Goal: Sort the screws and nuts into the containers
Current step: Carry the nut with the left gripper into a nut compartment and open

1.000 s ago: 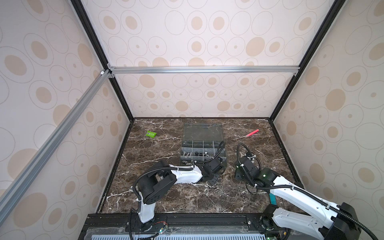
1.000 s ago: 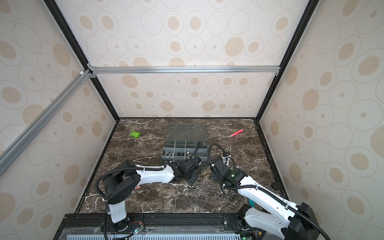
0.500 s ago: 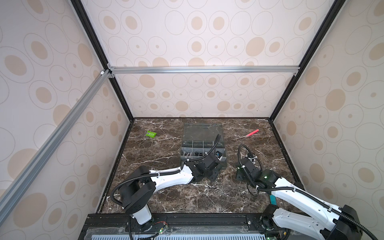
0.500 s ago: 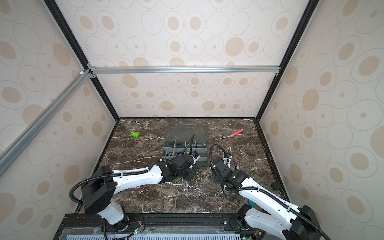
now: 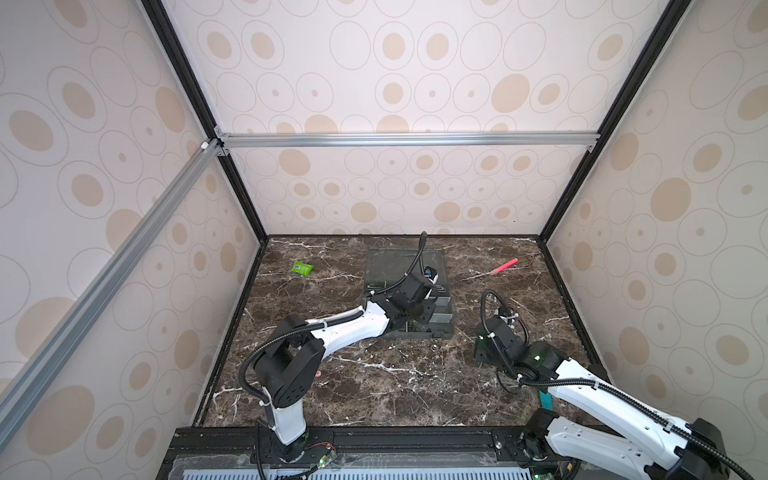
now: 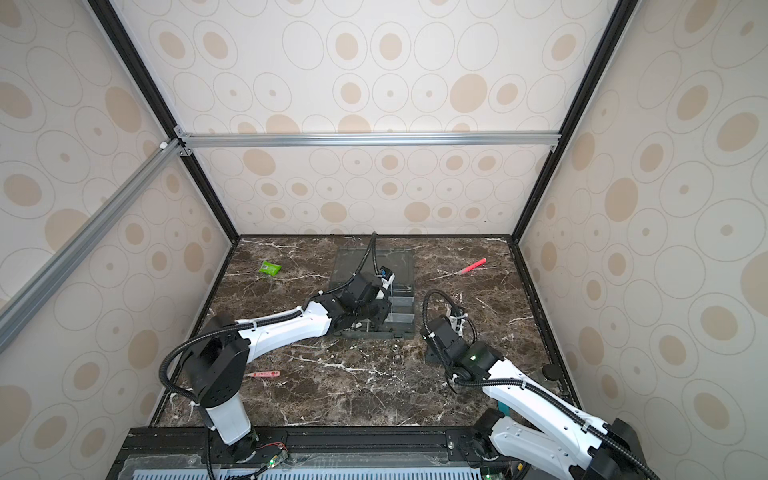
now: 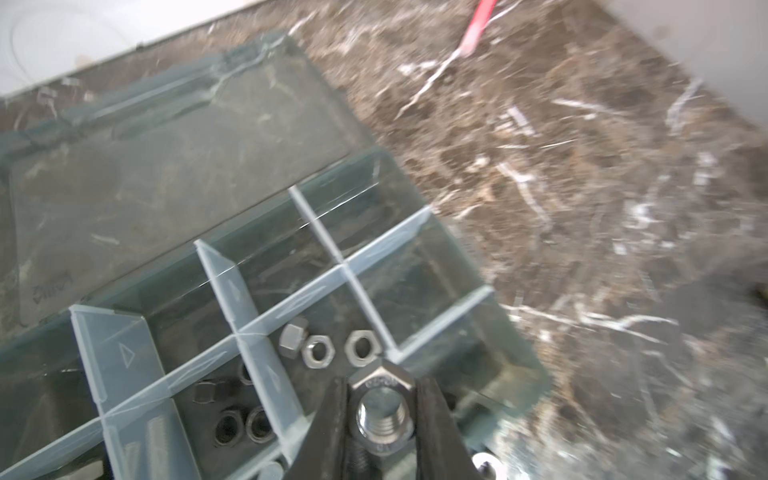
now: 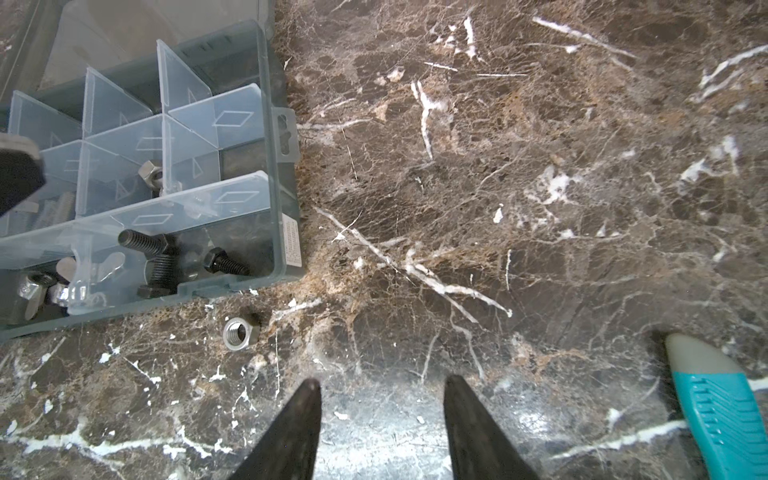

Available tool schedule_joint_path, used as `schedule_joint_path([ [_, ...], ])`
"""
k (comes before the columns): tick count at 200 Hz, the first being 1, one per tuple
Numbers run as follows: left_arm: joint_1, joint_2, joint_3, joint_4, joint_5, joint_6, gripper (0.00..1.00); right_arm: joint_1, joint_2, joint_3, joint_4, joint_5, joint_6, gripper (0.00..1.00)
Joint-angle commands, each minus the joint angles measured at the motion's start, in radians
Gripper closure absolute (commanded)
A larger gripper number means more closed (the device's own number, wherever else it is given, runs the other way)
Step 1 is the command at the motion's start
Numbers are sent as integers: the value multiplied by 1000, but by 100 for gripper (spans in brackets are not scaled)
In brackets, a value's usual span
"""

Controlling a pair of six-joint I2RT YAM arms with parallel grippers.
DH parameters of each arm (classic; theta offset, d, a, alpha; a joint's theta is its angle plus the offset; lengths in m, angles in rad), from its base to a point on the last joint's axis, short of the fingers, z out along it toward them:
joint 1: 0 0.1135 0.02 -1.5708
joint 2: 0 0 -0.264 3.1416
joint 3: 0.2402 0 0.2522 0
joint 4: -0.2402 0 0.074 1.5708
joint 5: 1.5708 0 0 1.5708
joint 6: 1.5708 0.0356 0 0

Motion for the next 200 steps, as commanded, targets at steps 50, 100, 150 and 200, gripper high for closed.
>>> schedule_joint_path([
  [50, 27, 52, 55, -1, 27, -8, 62, 0, -23, -6, -35, 38, 5, 48],
  [100, 29, 15, 23, 14, 32, -26, 49, 1, -4, 3, -35, 34, 0, 48],
  [150, 36, -80, -76, 52, 28, -64, 47, 1, -3, -16, -16, 21, 6, 48],
  [200, 53, -198, -180, 107, 52, -128, 46, 1, 30, -22, 21, -13, -9, 48],
])
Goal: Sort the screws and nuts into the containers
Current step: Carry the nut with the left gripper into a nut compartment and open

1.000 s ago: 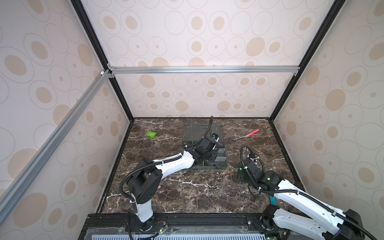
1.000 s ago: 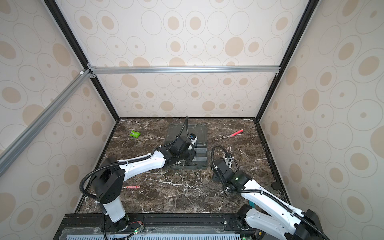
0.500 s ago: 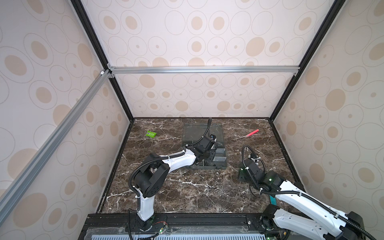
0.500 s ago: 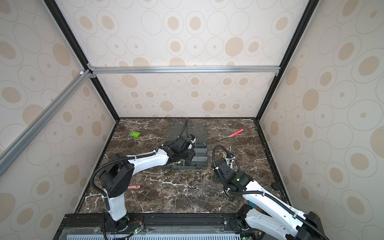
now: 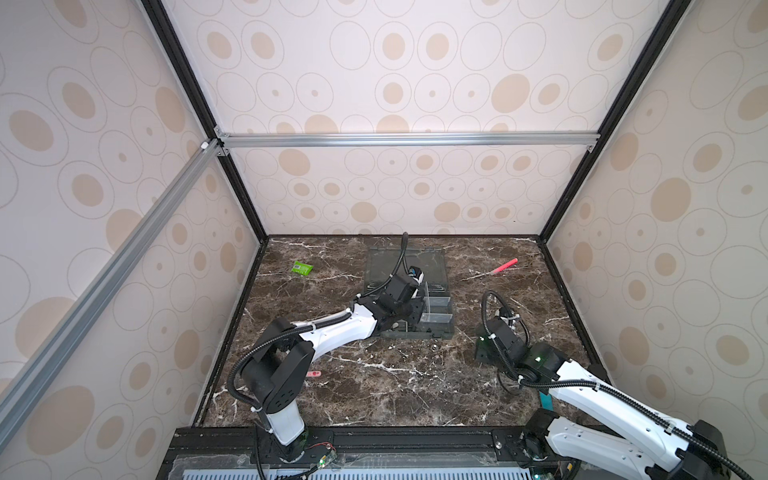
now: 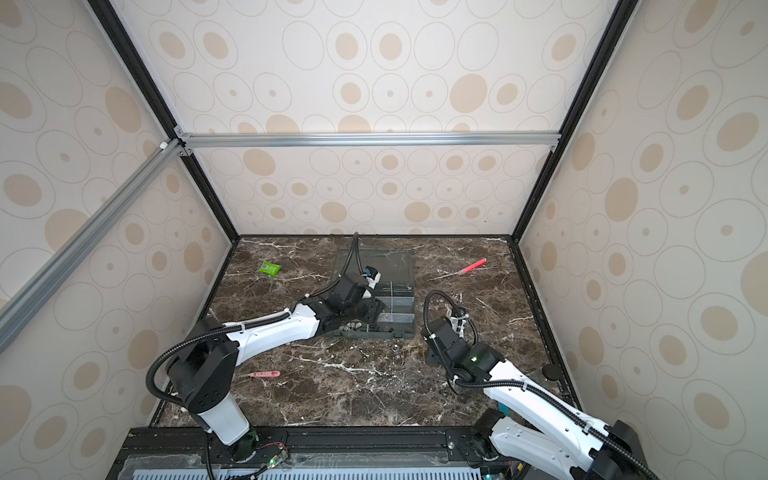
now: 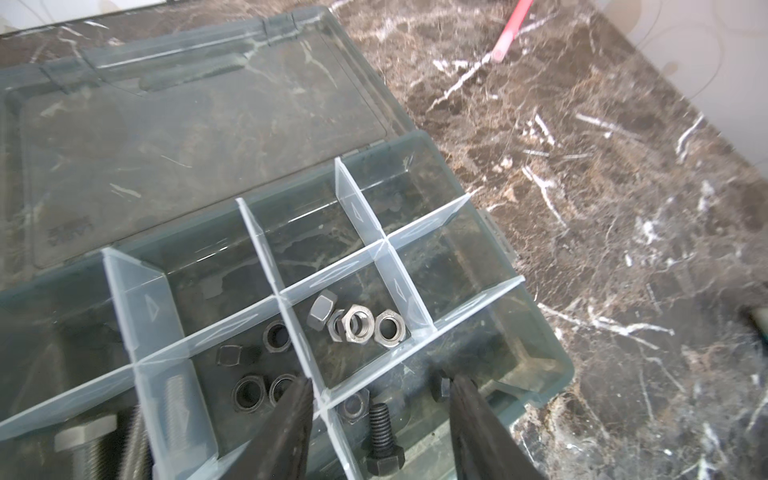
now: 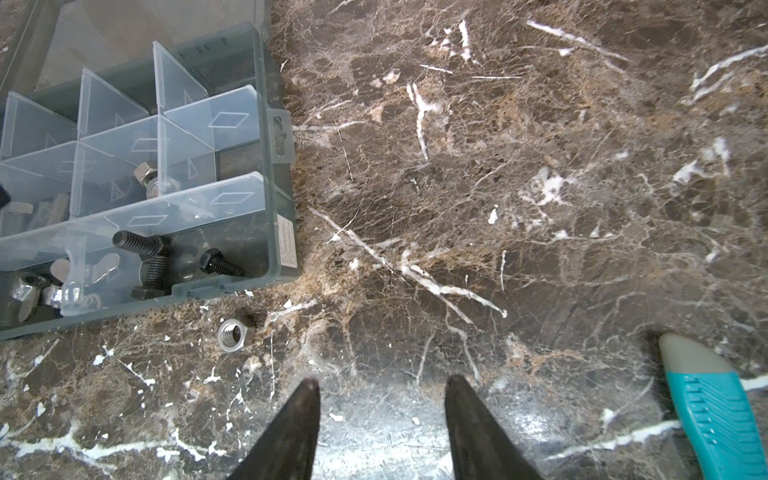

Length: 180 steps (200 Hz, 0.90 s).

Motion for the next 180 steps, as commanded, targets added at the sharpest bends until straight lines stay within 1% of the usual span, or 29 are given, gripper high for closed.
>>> schedule_joint_path([
  [1, 10, -57, -31, 36, 8, -41, 46, 0, 21, -11, 13, -12, -6, 48],
  [28, 18, -126, -87, 43, 1, -58, 46, 0, 56, -4, 27, -37, -17, 48],
  [64, 41, -251, -199, 101, 0, -102, 45, 0, 104, 7, 60, -68, -30, 48],
  [94, 45, -346, -279, 144, -2, -104, 44, 1, 149, 9, 105, -112, -36, 48],
  [133, 50, -445, -365, 140, -41, -114, 42, 0, 217, 23, 146, -154, -37, 48],
  [180, 60, -525, -430, 122, -54, -139, 41, 4, 283, 39, 197, -193, -46, 48],
])
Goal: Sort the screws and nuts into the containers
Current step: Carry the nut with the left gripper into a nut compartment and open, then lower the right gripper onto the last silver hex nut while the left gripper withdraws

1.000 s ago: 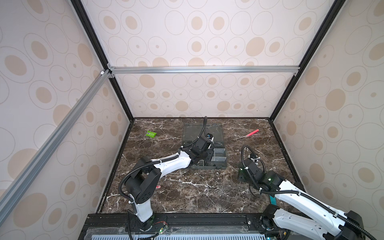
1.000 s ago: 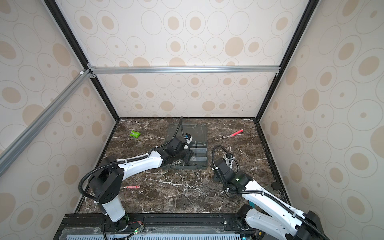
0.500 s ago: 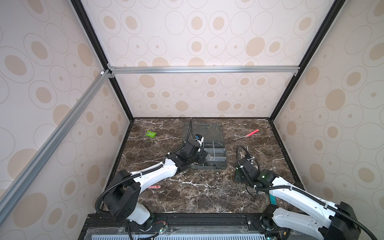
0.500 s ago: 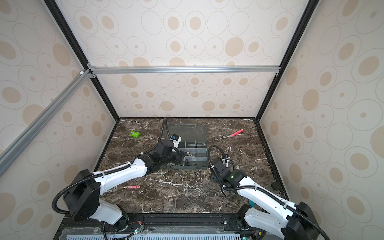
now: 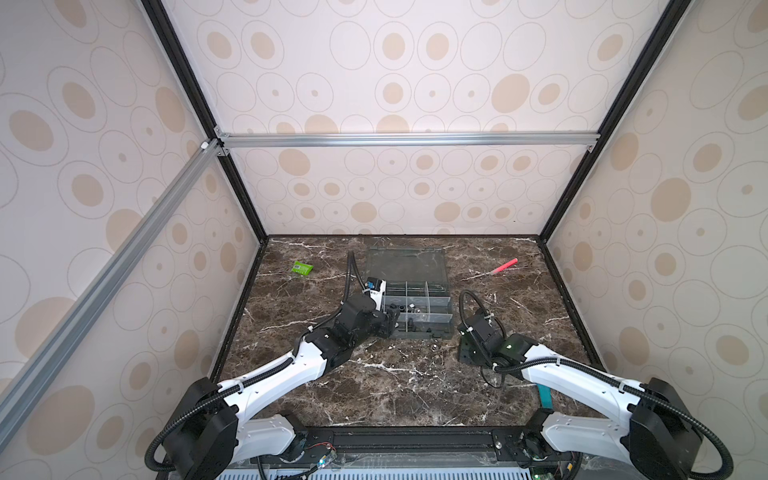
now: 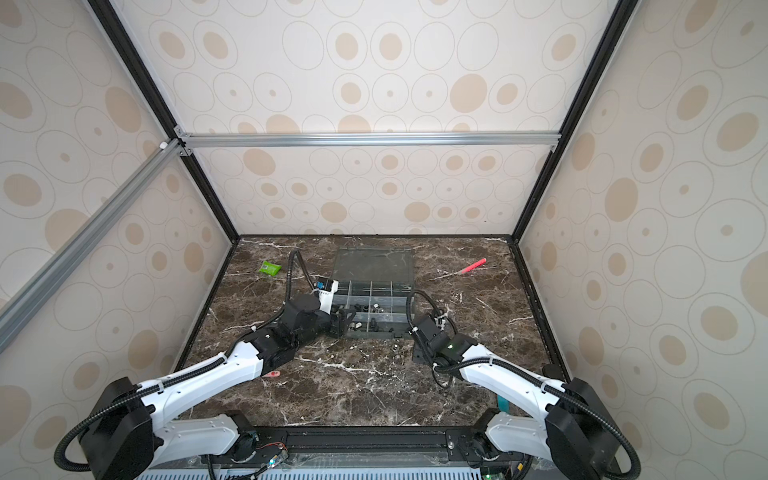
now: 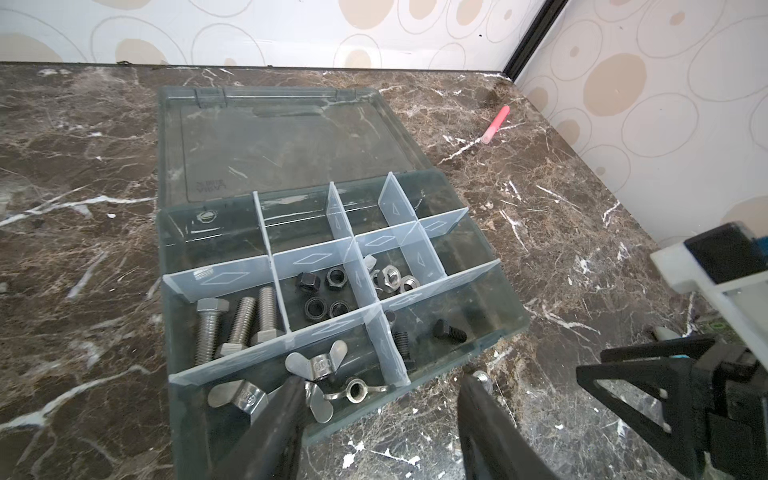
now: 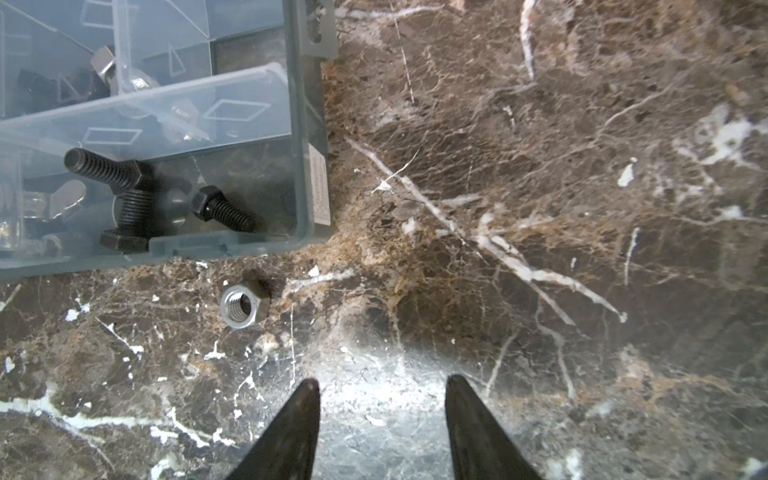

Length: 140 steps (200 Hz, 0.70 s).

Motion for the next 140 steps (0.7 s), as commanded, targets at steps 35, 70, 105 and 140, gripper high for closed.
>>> schedule_joint_path([
  [35, 14, -74, -47, 14, -25, -49, 40, 12, 100, 73, 51, -51, -23, 47],
  [70, 15, -79, -50, 10, -23, -55, 40, 30, 177, 122, 62, -67, -39, 47],
  [105, 15, -93, -61, 10, -24, -60, 40, 59, 252, 170, 64, -65, -38, 47],
  [140, 16, -108, -77, 6, -26, -62, 40, 85, 321, 218, 61, -54, -29, 48],
])
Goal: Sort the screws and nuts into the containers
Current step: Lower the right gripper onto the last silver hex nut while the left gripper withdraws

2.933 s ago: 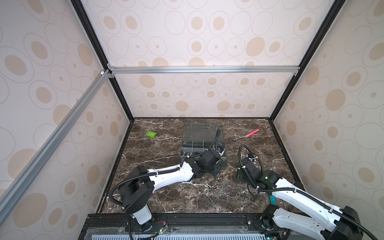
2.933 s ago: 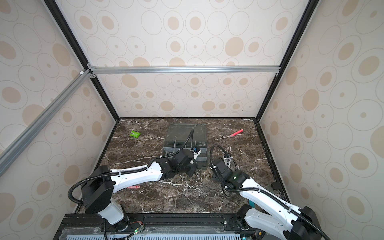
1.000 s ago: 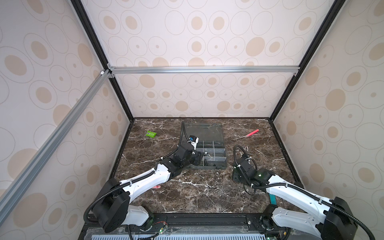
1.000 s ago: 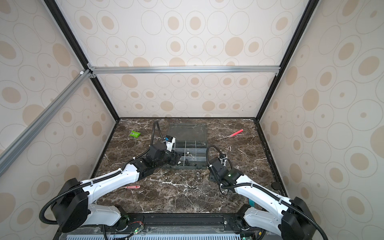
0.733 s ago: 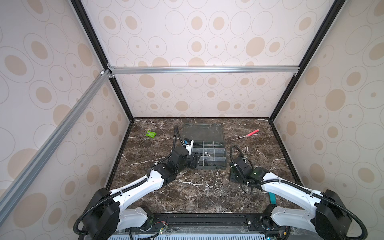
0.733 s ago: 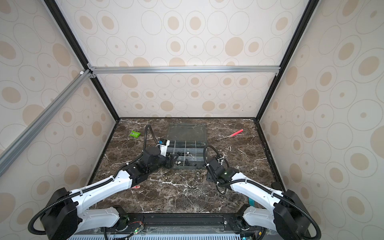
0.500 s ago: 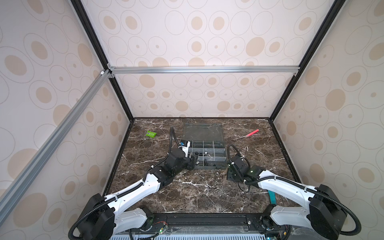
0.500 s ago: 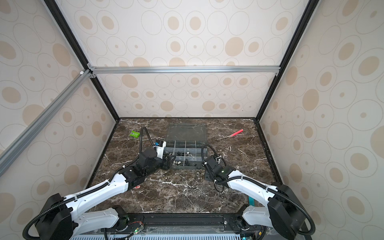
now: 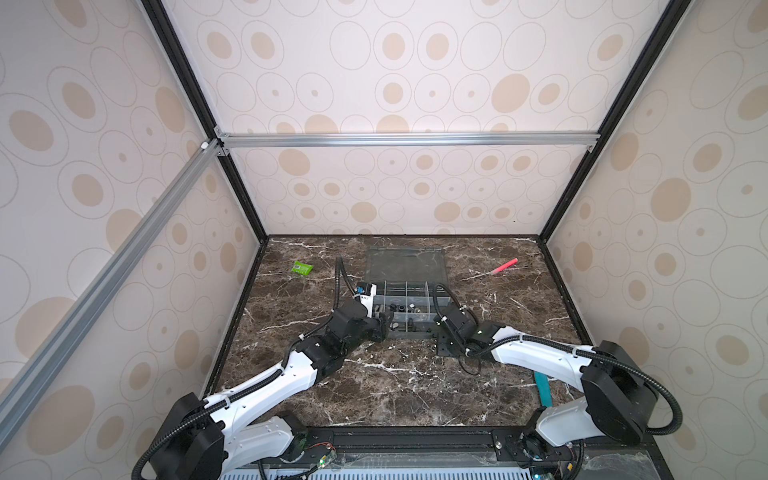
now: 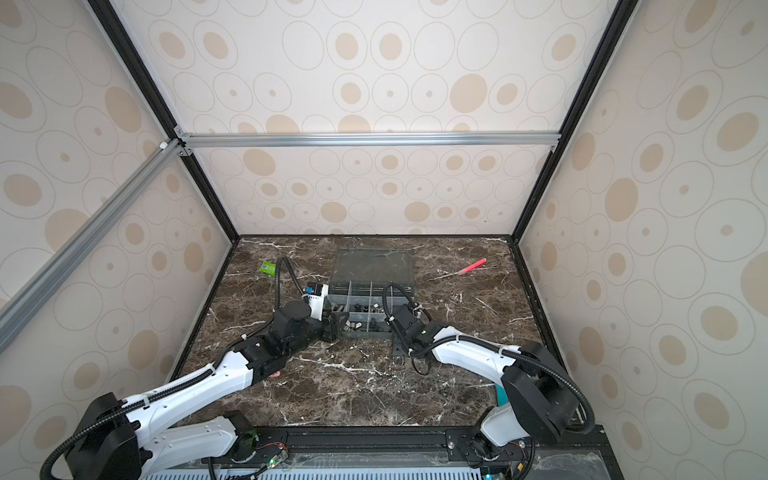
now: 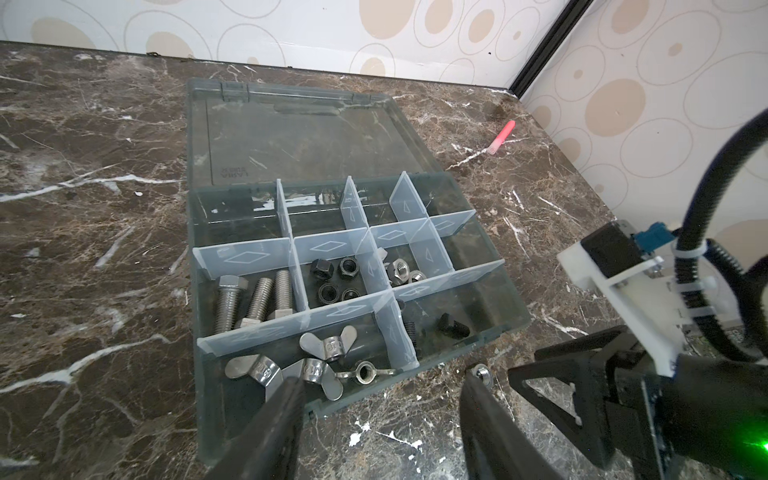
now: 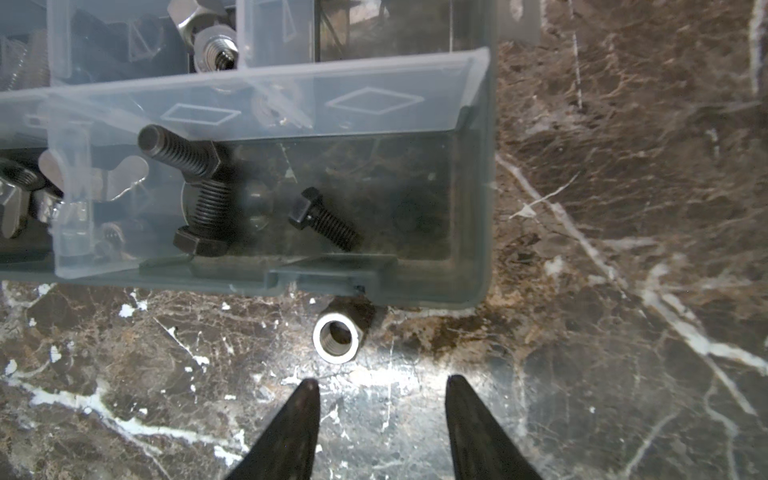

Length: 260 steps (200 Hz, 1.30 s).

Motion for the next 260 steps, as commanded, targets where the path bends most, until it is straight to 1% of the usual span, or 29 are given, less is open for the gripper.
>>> schedule_joint_path([
  [1, 10, -24, -9, 3, -13, -17, 40, 20, 41, 43, -10, 15, 5, 47],
  [23, 9, -33, -18, 2, -16, -20, 39, 34, 83, 74, -19, 26, 13, 48],
  [71, 9, -44, -34, 7, -13, -29, 39, 72, 179, 169, -108, 85, 29, 48],
  [99, 9, -49, -42, 7, -12, -33, 39, 81, 218, 195, -138, 105, 50, 48],
  [140, 10, -55, -52, 7, -16, -36, 39, 86, 235, 206, -158, 138, 79, 48],
  [194, 11, -50, -54, 12, -10, -36, 39, 87, 265, 212, -152, 141, 98, 48],
  [260, 11, -52, -57, 11, -4, -40, 39, 88, 294, 218, -140, 147, 106, 50],
])
